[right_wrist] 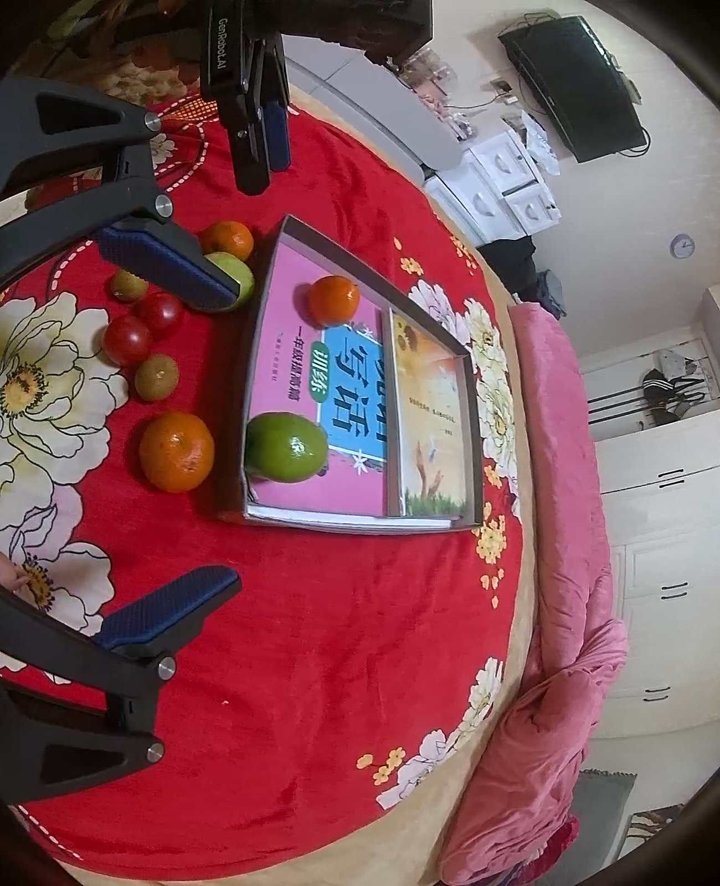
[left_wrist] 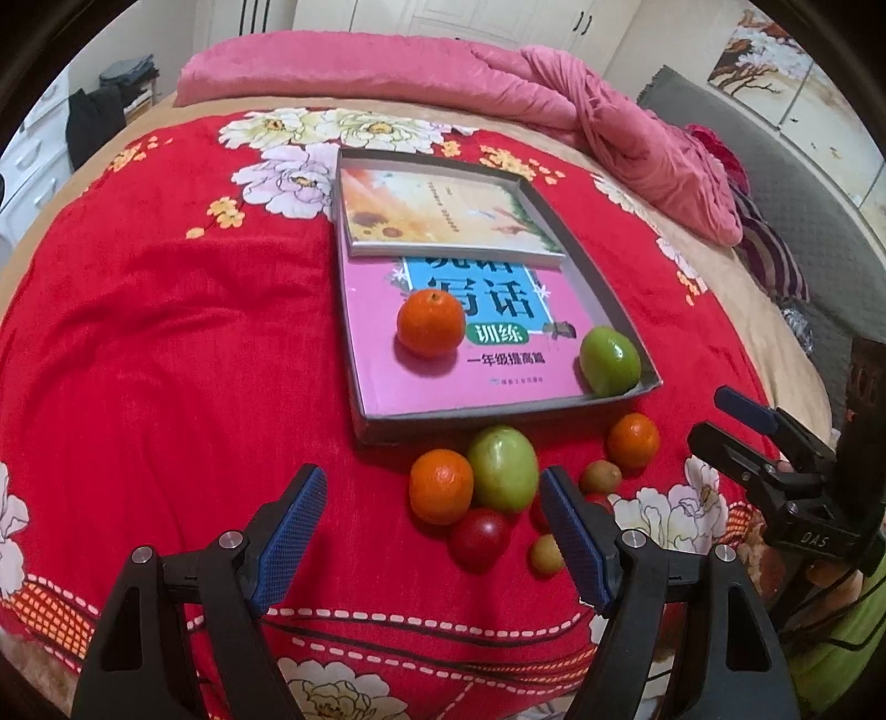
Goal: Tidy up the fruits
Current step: 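Withdraw both open grippers from the tray back toward the fruit cluster, then grasp a mandarin with the left gripper while the right gripper grasps another mandarin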
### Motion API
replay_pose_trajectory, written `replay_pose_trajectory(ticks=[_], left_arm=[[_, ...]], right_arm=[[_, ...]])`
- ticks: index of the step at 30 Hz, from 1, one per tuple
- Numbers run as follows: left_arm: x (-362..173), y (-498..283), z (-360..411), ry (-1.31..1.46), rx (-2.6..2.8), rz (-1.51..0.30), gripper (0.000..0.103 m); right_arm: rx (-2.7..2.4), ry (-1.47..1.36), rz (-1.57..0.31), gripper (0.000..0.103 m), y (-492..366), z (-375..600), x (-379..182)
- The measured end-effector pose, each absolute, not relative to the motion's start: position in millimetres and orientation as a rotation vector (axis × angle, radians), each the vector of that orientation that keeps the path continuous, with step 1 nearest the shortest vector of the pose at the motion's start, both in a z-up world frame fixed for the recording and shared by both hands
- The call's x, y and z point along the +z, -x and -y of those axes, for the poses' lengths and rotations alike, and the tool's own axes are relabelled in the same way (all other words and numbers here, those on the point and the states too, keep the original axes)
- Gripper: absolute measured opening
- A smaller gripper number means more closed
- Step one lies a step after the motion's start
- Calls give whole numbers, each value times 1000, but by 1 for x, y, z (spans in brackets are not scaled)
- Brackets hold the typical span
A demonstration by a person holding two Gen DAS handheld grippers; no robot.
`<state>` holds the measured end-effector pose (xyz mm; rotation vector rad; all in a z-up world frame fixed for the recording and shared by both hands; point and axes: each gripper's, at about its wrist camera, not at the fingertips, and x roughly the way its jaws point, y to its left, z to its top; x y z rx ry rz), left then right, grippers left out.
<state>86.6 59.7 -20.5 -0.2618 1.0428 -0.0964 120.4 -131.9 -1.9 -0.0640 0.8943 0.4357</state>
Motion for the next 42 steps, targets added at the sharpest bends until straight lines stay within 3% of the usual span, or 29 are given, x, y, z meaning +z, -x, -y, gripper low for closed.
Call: replay_pose_trajectory(ticks=[11, 15, 28, 32, 42], left_arm=[[-33, -88, -57, 242, -108, -1079, 76], [-37, -89, -55, 232, -123, -1088, 57], [-52, -100, -50, 233, -158, -1123, 40], [-57, -103, -52, 236, -154, -1137, 40], [-63, -109, -49, 237, -158, -1152, 40]], right_arm=[[420, 92, -933, 94, -118, 129, -10], [410, 95, -948, 94, -119, 130, -13], [381, 120, -985, 94, -124, 130, -25], [362, 88, -1020, 94, -129, 136, -32], [376, 7, -1100, 69, -142, 142, -49]])
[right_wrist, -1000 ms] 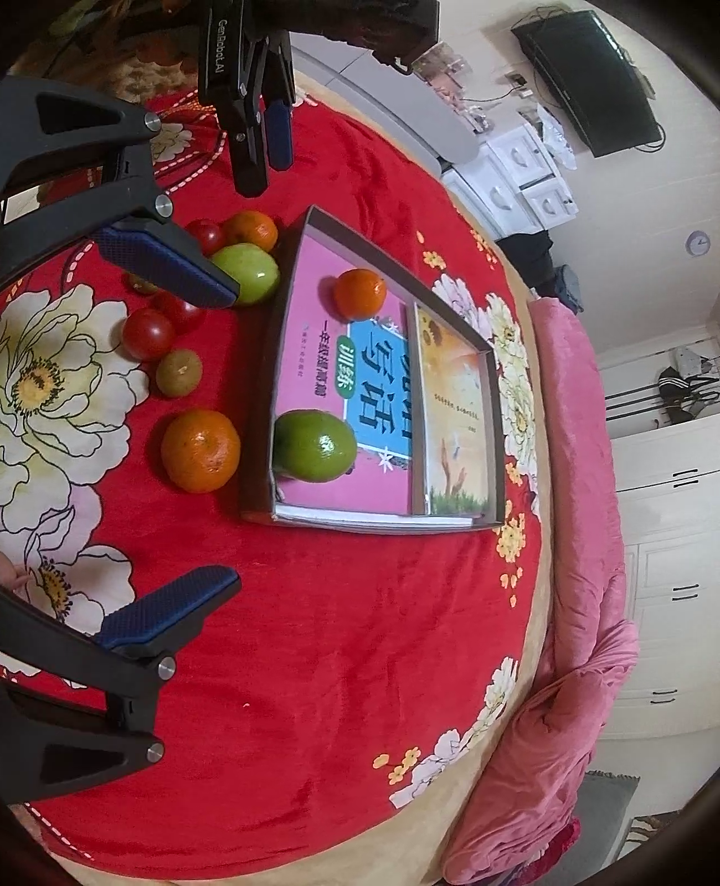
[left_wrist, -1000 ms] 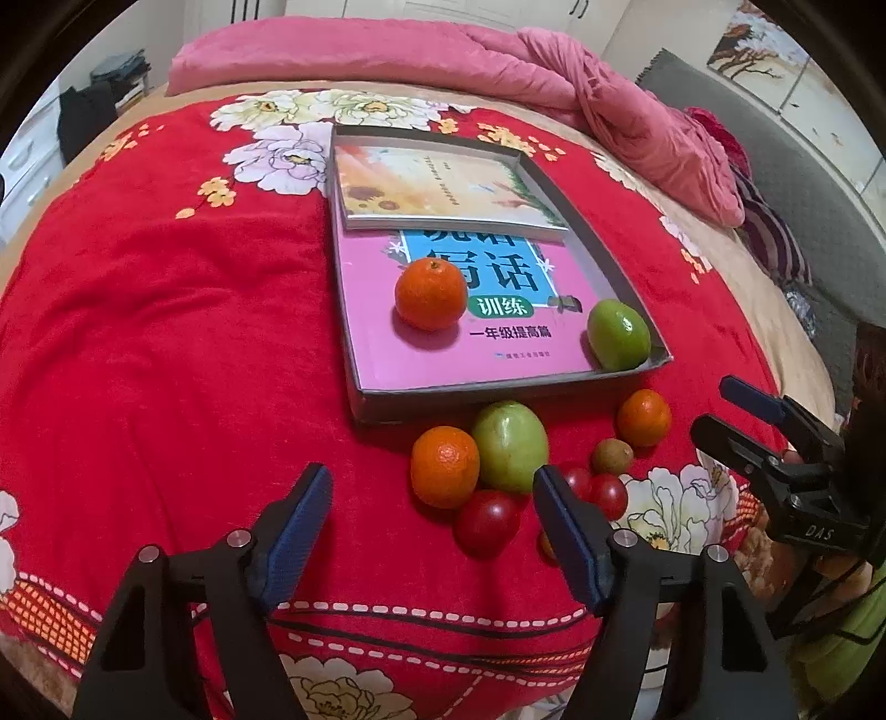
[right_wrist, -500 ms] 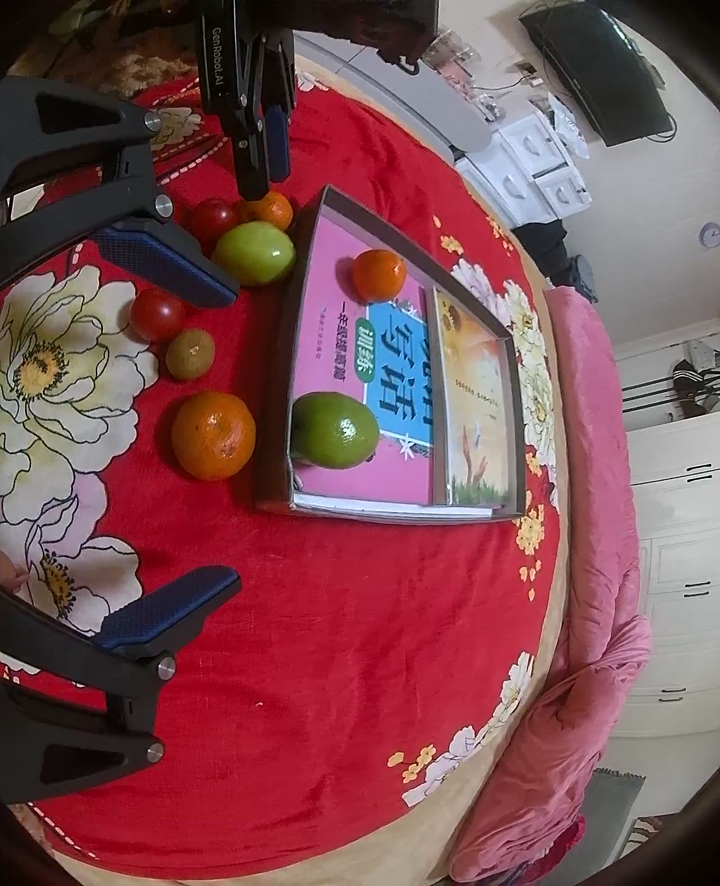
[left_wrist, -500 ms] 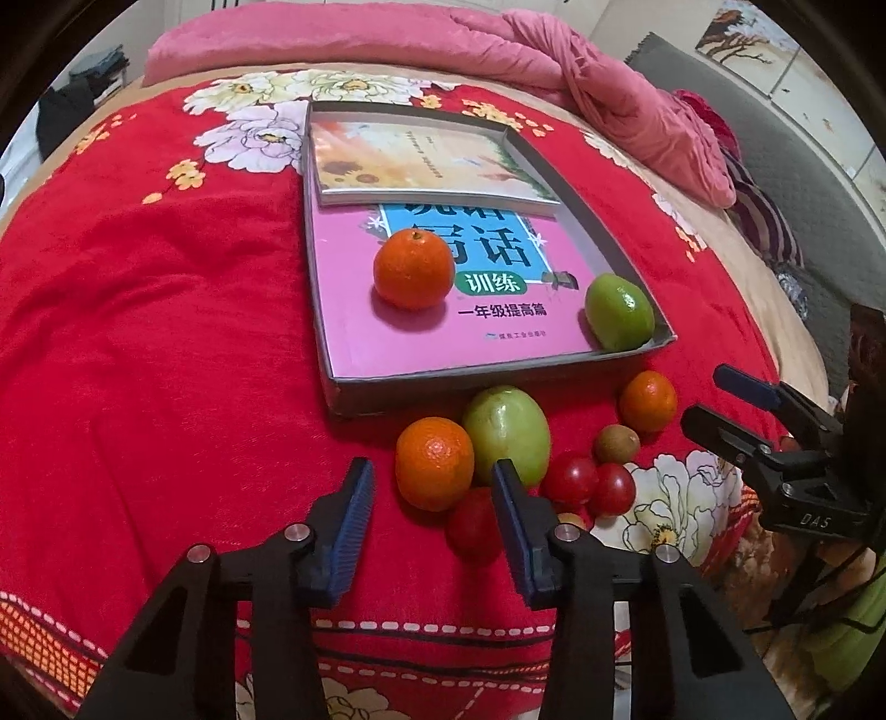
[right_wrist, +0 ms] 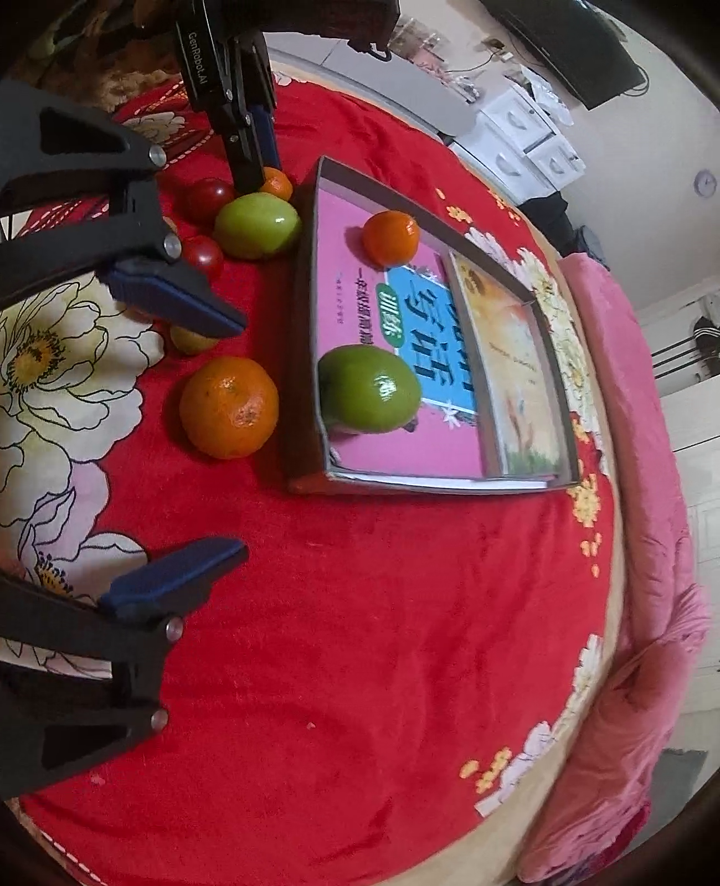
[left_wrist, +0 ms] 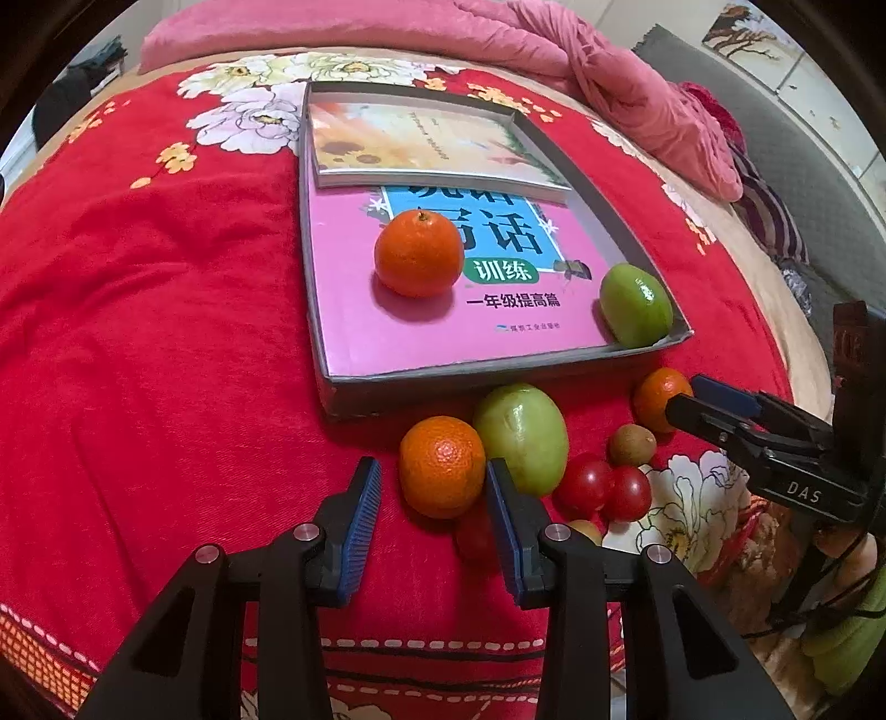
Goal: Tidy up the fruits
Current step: 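Grasp a mandarin with the left gripper while the right gripper grasps another mandarin, then lift and carry both held mandarins over the tray beside the placed fruit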
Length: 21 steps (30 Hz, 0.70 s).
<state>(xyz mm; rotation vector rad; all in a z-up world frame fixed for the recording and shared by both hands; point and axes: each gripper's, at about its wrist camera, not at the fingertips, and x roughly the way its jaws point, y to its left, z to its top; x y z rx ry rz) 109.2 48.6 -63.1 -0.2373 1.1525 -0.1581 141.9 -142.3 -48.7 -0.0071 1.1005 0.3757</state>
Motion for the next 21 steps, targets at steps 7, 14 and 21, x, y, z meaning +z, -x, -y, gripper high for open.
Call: replay_pose_trajectory(ticks=[7, 14, 21], left_arm=[[-67, -115, -47, 232, -157, -1162, 40], [-74, -122, -42, 210, -148, -1175, 33], [-77, -126, -40, 193, -140, -1168, 32]], right_arm=[[410, 28, -1124, 53, -146, 133, -58], [427, 86, -1129, 43, -147, 118, -65], [437, 93, -1115, 42, -146, 117, -63]])
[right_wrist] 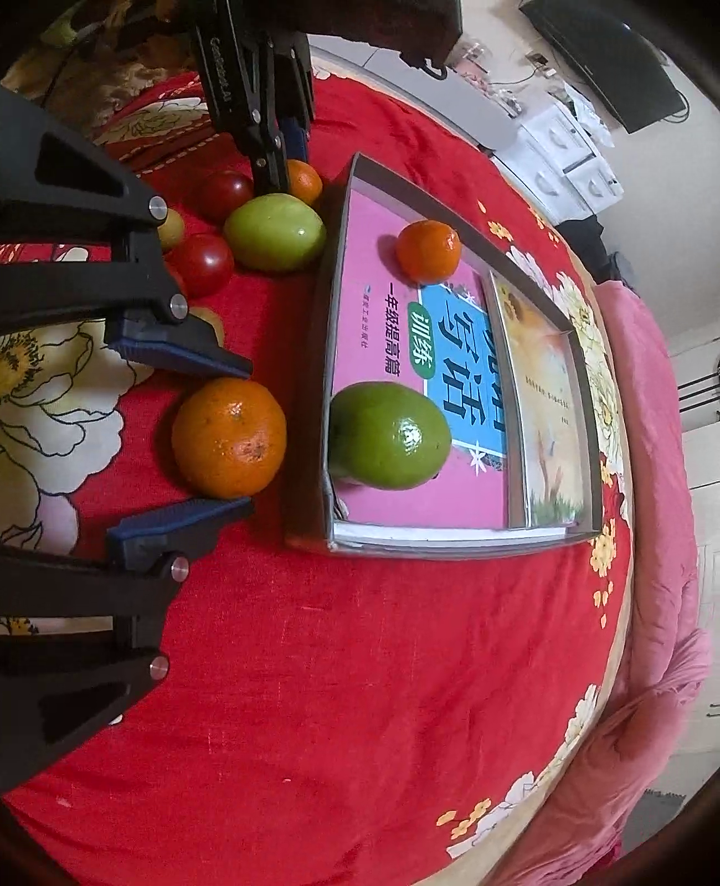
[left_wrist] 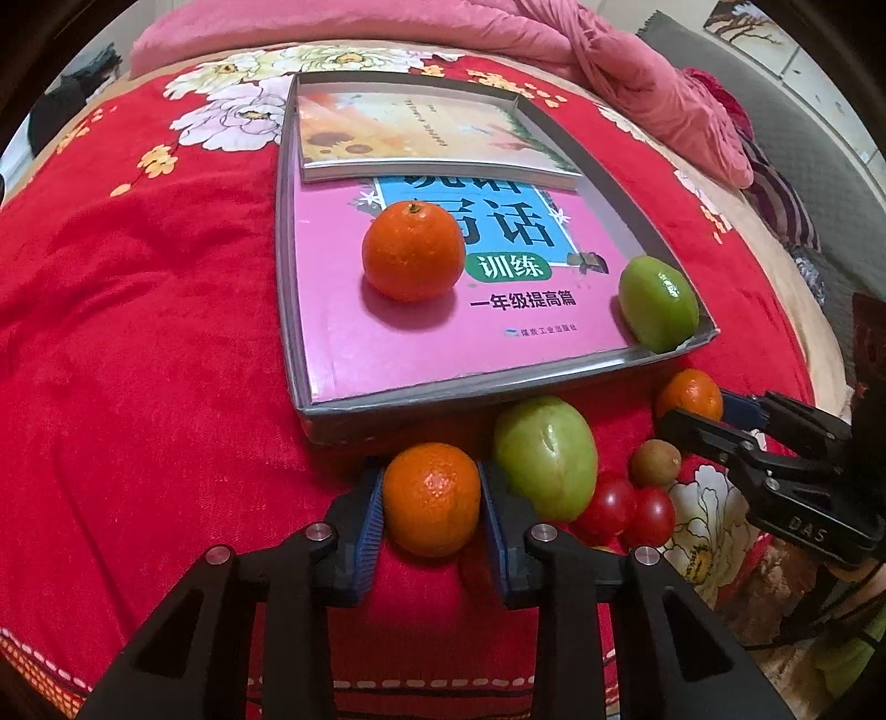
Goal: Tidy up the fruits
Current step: 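Lift and carry both held mandarins over the tray beside the placed fruit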
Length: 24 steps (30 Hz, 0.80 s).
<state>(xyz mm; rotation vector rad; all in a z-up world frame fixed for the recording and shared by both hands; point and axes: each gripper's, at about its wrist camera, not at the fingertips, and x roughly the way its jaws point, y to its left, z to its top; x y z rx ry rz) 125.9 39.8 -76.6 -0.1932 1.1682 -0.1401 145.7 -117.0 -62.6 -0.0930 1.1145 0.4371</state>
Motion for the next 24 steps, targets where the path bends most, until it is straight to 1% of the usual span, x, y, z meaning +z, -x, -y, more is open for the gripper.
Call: replay_pose_trajectory(ticks=[7, 24], left_arm=[[-68, -121, -45, 235, -160, -1142, 32], [-19, -103, -49, 245, -163, -977, 32]], right_arm=[[486, 94, -1079, 42, -136, 113, -52], [588, 154, -898, 42, -116, 94, -19]])
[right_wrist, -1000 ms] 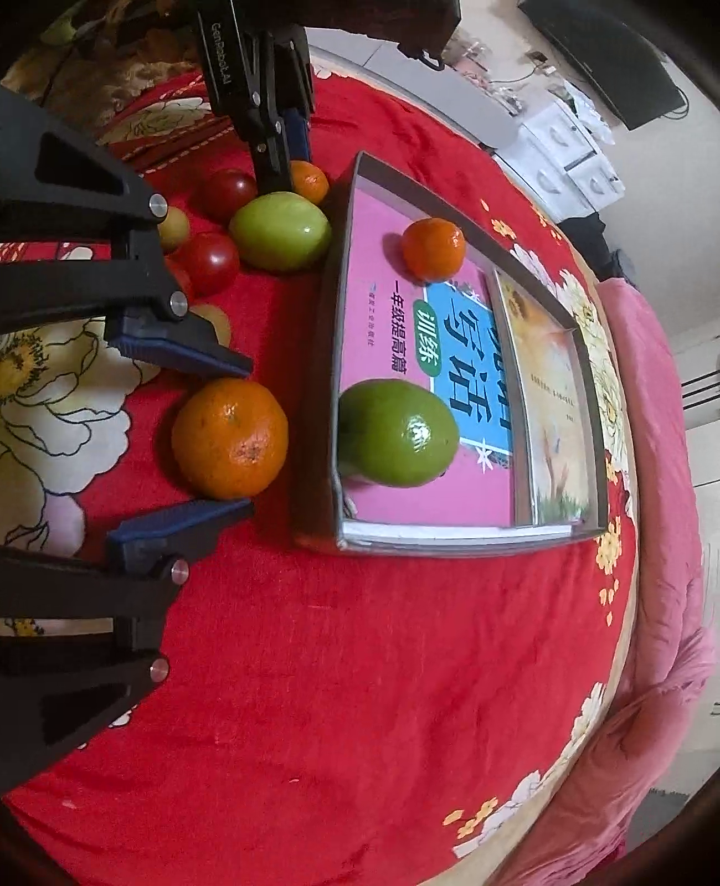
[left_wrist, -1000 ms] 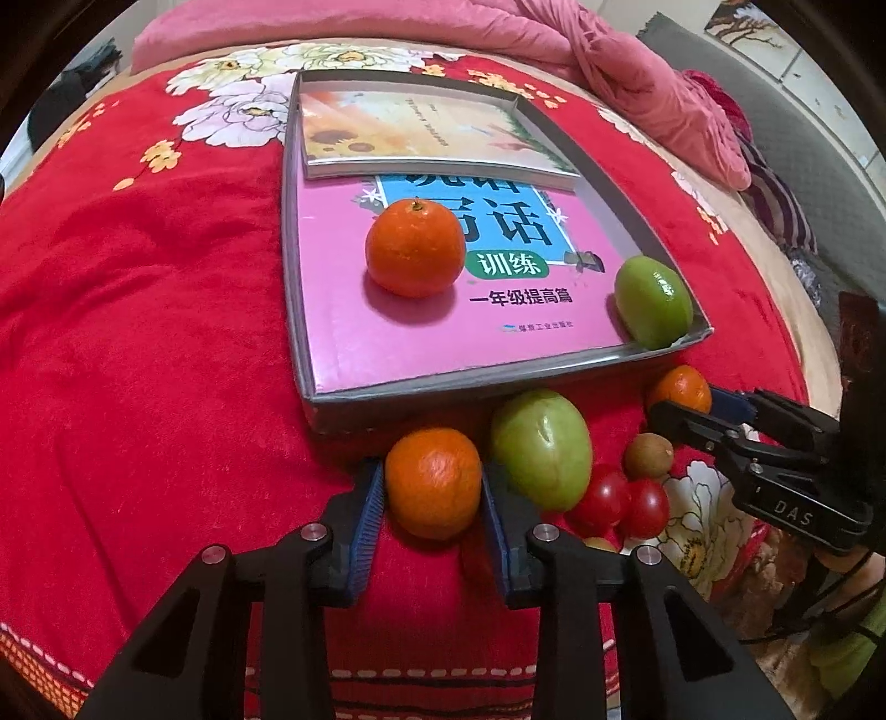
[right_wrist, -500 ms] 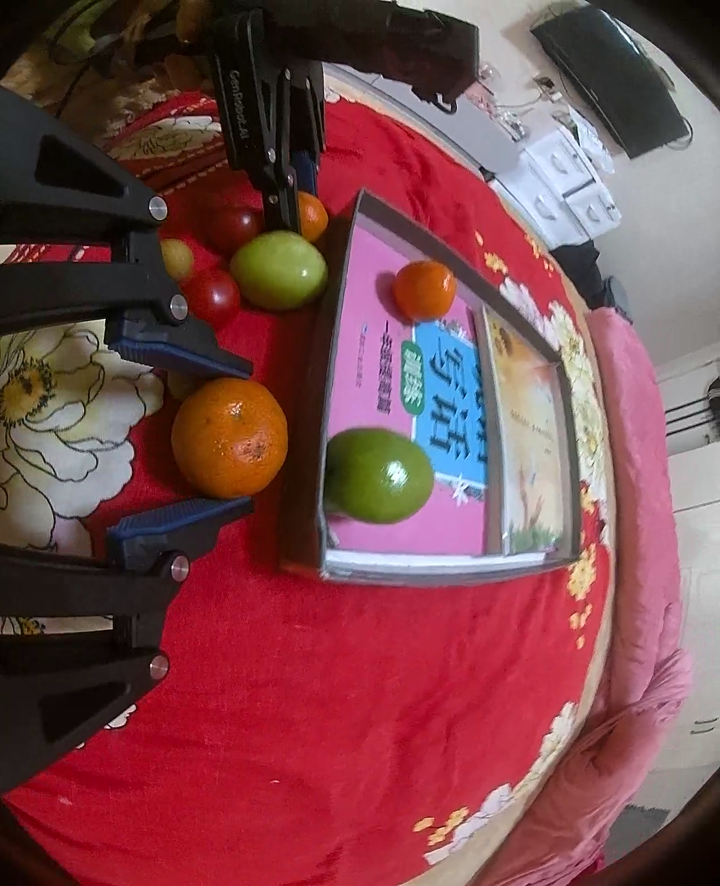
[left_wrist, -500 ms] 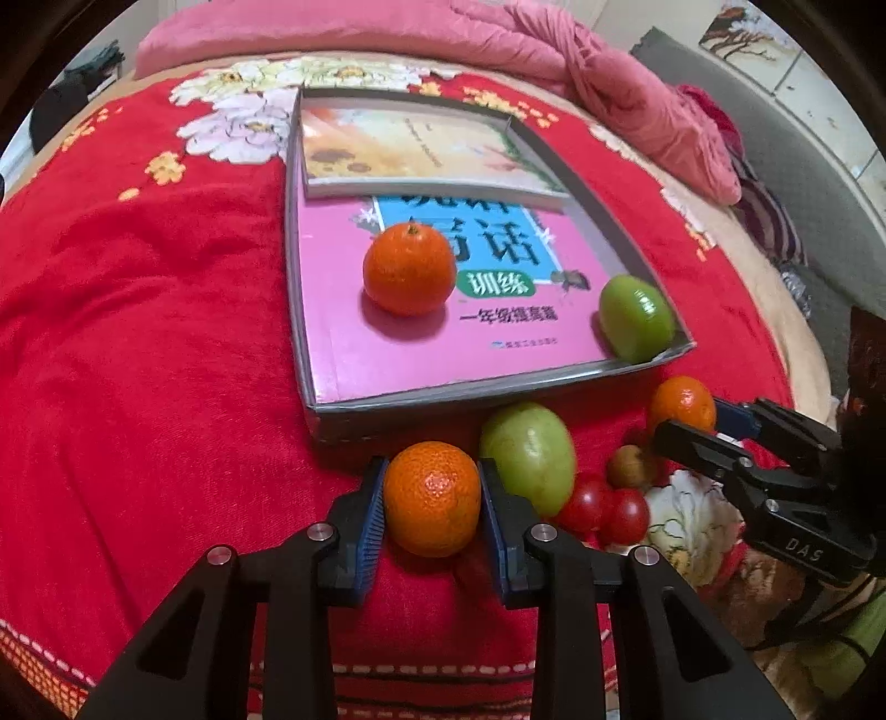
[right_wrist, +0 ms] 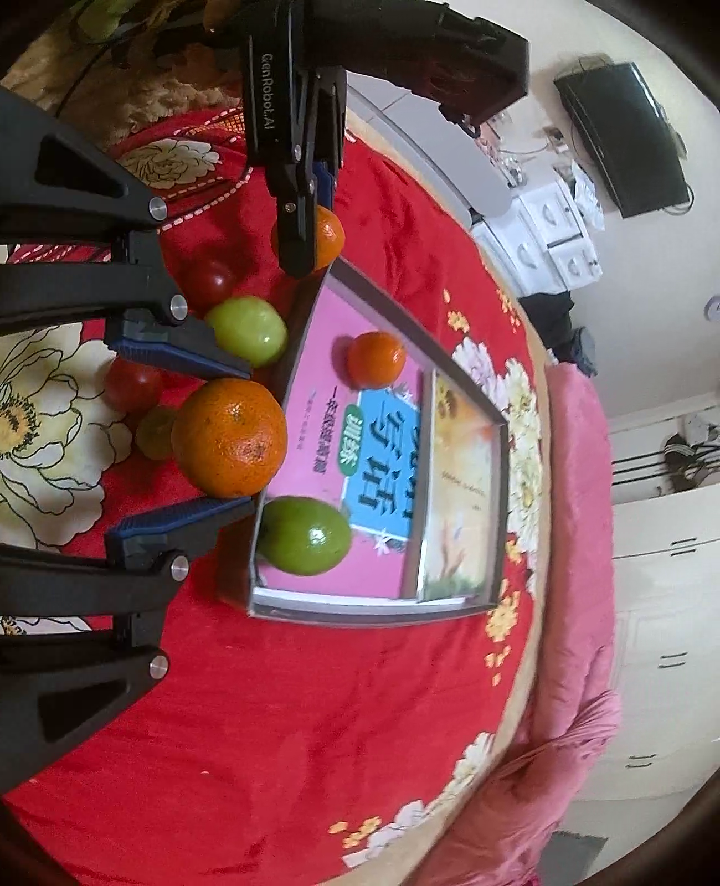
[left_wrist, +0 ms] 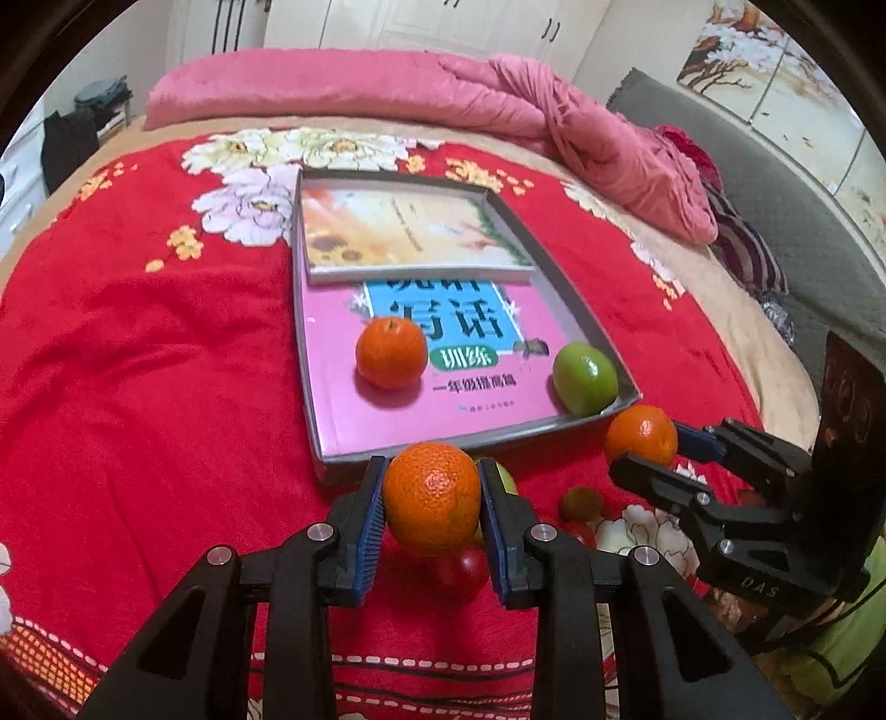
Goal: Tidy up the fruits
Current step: 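Lift and carry both held mandarins over the tray beside the placed fruit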
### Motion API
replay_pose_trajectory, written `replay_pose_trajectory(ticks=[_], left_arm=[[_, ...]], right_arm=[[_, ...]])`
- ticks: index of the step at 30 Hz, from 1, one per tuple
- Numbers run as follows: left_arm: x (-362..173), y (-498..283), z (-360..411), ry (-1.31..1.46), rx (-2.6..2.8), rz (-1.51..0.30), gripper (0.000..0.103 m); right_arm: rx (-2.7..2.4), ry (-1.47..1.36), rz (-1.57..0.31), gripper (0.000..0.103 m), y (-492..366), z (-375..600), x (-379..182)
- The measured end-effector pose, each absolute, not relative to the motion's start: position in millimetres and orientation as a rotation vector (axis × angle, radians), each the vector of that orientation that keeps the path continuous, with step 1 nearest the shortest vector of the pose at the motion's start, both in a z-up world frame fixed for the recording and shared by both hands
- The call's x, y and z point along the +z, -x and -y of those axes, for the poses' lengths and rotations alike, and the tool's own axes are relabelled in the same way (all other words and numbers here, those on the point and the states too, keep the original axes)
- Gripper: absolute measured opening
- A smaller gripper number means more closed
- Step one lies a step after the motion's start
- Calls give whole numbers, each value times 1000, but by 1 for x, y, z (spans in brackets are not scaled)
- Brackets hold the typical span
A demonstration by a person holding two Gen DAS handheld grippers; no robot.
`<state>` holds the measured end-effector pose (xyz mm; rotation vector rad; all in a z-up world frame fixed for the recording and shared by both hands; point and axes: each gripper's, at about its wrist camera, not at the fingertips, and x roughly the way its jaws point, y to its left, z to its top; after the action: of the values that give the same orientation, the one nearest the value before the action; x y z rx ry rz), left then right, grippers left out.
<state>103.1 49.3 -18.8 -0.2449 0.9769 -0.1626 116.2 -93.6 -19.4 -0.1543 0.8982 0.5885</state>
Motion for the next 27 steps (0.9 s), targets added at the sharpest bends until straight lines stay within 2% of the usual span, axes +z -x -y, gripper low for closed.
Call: replay_pose_trajectory(ticks=[27], left_arm=[[1, -107, -61, 259, -109, -858, 32]], right_arm=[[602, 162, -796, 42, -118, 86, 0]])
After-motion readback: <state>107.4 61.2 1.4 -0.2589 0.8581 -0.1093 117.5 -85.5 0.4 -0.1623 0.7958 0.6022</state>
